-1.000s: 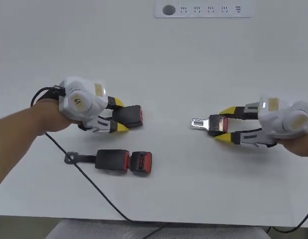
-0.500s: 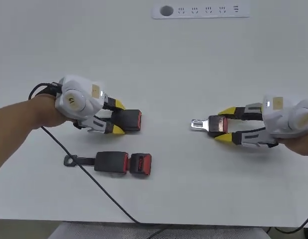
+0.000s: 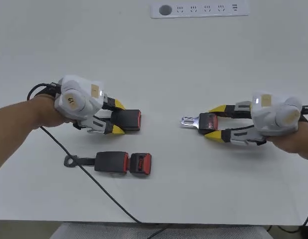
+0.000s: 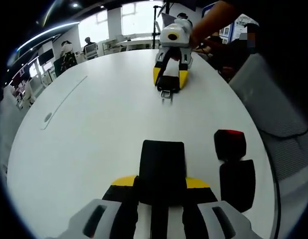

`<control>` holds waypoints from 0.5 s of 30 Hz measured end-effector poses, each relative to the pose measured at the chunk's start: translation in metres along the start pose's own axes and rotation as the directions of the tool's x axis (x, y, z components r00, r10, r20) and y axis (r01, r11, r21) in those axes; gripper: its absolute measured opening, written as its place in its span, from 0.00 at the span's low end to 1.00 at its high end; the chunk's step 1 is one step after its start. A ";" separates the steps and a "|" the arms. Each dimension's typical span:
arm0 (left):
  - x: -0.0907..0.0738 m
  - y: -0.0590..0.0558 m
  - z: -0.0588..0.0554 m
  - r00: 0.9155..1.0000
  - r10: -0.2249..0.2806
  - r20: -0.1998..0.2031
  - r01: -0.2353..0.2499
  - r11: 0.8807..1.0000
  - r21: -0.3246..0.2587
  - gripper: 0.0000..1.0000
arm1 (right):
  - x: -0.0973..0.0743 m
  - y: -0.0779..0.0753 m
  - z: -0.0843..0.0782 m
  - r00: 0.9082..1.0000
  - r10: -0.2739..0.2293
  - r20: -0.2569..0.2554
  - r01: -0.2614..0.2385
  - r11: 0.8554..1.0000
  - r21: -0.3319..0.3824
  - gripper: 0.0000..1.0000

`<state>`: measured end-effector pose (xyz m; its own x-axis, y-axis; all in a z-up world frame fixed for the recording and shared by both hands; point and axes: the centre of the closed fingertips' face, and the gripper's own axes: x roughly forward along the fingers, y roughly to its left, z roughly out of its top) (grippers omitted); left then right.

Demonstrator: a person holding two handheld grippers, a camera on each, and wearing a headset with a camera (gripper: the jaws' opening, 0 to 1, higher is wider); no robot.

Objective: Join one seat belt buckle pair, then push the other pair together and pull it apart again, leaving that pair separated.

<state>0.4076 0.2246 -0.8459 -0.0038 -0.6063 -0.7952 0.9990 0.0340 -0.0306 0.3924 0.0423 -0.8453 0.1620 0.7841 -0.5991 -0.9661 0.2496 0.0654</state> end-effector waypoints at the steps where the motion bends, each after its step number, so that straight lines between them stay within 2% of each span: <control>1: 0.000 0.000 0.000 1.000 0.000 0.000 0.000 1.000 0.000 0.35 | 0.002 0.001 0.001 1.000 0.001 0.002 -0.001 1.000 -0.001 0.35; 15: 0.001 0.000 -0.001 1.000 0.006 -0.008 -0.006 1.000 -0.008 0.35 | 0.038 0.008 0.027 1.000 0.009 0.012 -0.008 1.000 -0.023 0.35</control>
<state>0.4073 0.2242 -0.8475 0.0017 -0.5995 -0.8004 0.9986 0.0440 -0.0309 0.3961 0.0894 -0.8460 0.1558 0.7928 -0.5892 -0.9719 0.2297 0.0520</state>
